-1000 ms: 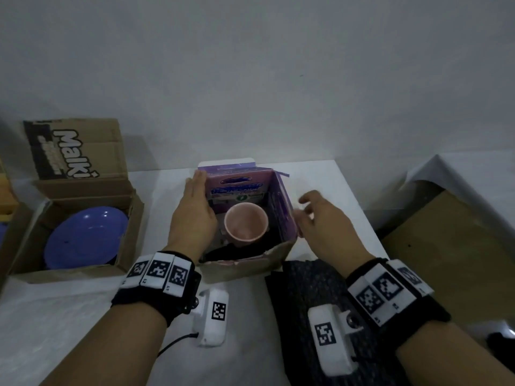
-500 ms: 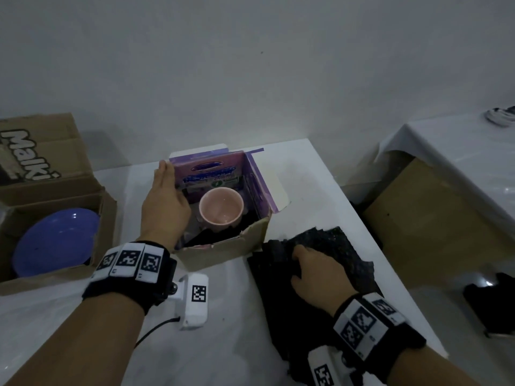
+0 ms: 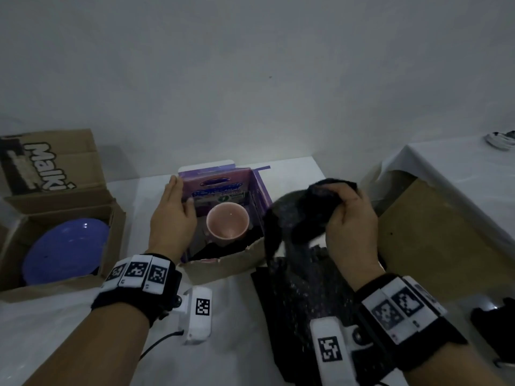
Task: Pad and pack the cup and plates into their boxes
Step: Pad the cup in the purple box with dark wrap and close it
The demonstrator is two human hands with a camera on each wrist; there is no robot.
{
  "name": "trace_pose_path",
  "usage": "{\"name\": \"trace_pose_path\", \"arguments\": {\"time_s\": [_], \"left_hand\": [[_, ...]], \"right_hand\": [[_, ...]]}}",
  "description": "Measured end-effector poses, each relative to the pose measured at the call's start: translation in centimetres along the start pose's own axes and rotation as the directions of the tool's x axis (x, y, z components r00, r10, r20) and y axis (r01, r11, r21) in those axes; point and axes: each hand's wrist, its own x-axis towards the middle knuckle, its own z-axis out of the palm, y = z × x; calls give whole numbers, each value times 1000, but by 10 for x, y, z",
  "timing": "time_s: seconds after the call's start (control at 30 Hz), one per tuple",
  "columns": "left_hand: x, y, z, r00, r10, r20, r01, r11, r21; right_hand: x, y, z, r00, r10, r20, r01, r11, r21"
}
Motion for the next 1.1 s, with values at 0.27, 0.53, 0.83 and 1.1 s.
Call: {"name": "trace_pose_path", "arguments": {"time_s": [0.27,0.53,0.83,1.1], "left_hand": [[-5,1,-4,991,135,6,-134,987,-91],[-13,21,-18,932,337,137,-326,941,-93],[-3,7,-10,912,371,-175,-377,926,-2],[-3,34,-8,880,20,474,-304,792,530]], "right_hand": [[-5,-38,59,954,-116,278,94,992,89],[3,-49,85,795,-102,598,-41,974,221],[17,-3,83,859,92,504,51,964,-263],[8,7,89,794,183,579,-92,979,-182]]}}
